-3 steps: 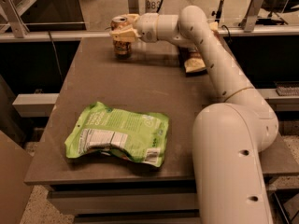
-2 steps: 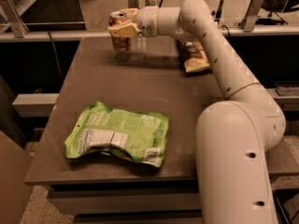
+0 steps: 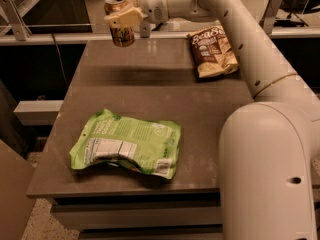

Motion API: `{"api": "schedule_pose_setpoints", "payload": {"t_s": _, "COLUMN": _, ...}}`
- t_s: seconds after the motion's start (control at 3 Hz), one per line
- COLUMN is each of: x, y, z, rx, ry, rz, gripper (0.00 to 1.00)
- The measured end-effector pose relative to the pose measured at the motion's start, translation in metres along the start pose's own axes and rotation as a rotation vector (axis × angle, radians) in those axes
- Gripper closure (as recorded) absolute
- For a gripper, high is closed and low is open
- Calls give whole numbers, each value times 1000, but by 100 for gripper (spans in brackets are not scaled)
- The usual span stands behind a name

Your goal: Move orange can near green rice chip bag

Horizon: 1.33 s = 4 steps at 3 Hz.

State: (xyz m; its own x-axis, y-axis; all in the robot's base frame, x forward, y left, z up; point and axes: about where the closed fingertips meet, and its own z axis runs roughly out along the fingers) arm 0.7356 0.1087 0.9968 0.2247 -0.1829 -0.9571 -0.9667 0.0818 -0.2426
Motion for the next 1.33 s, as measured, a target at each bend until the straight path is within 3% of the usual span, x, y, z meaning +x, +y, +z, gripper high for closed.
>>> {"api": "schedule_pose_setpoints", "payload": {"t_s": 0.33, "x": 0, "y": 0, "z": 0, "rx": 0, "ry": 0, "rz": 0, "gripper": 100}}
{"api": "schedule_pose_setpoints", "payload": {"t_s": 1.33, "x": -36, "y": 92, "z": 47, "rx": -223, "ry": -61, "rz": -63, "gripper": 100}}
